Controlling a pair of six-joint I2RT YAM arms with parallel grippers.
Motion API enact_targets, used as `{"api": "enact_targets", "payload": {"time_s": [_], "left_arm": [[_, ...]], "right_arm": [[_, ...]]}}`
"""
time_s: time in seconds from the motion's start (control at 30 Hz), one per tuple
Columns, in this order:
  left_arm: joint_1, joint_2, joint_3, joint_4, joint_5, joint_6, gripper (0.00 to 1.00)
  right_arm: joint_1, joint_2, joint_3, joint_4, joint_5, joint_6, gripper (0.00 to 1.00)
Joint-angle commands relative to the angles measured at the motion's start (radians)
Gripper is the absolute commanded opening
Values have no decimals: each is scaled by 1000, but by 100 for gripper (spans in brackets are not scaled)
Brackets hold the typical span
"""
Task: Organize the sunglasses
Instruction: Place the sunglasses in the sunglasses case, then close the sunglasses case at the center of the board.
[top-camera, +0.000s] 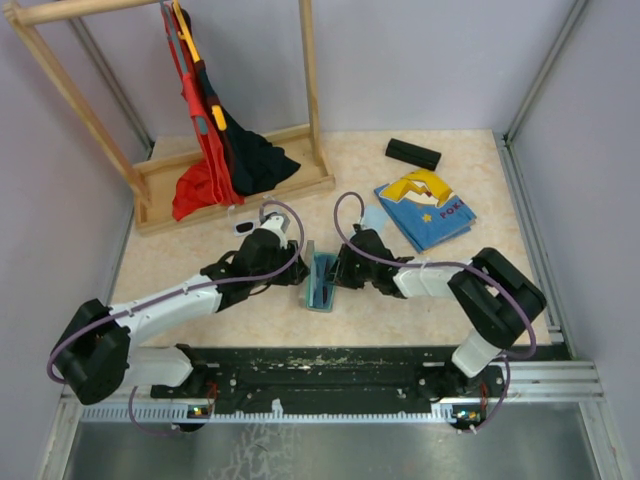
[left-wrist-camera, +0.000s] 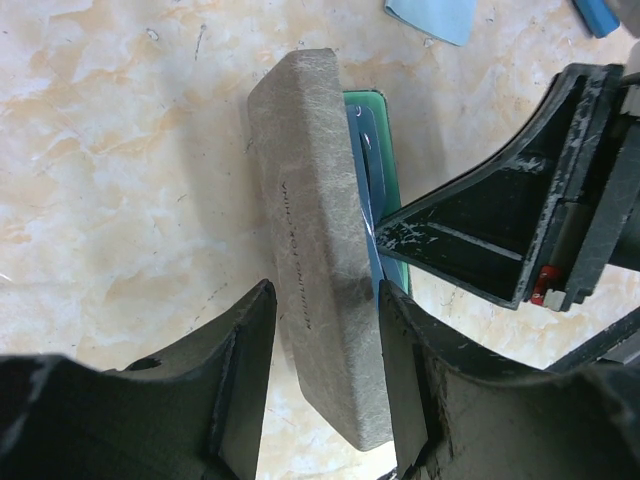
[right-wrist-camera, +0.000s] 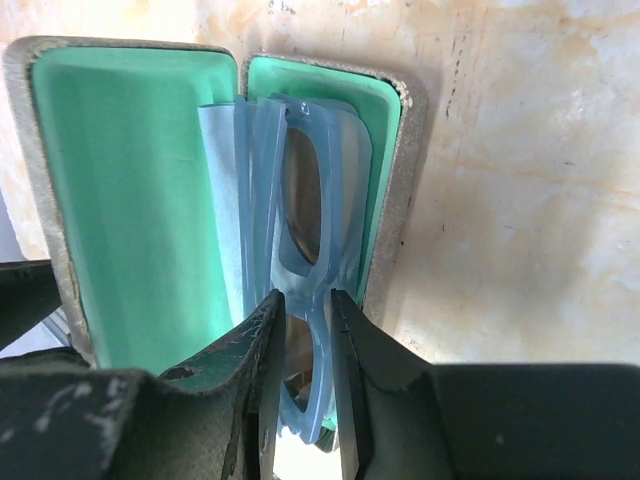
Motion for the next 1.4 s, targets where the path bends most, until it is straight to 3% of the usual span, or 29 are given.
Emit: {"api": "enact_targets", "payload": {"time_s": [0.0, 0.47, 0.67, 1.07, 1.37], "left_arm": [[5, -27, -5, -6, 8, -1, 52], [4, -38, -21, -17, 59, -14, 54], [0, -40, -53, 16, 123, -42, 52], [-52, -36, -53, 30, 129, -56, 48], [-66, -57, -36, 18, 139, -56, 51]], "right_arm": [[4, -78, 56, -85, 58, -57, 26], [4, -209, 47, -266, 189, -152, 32], [4, -239, 23, -273, 209, -177, 24], [4, -184, 36, -242, 157, -226, 25], [3, -174, 26, -231, 193, -214, 24]]}}
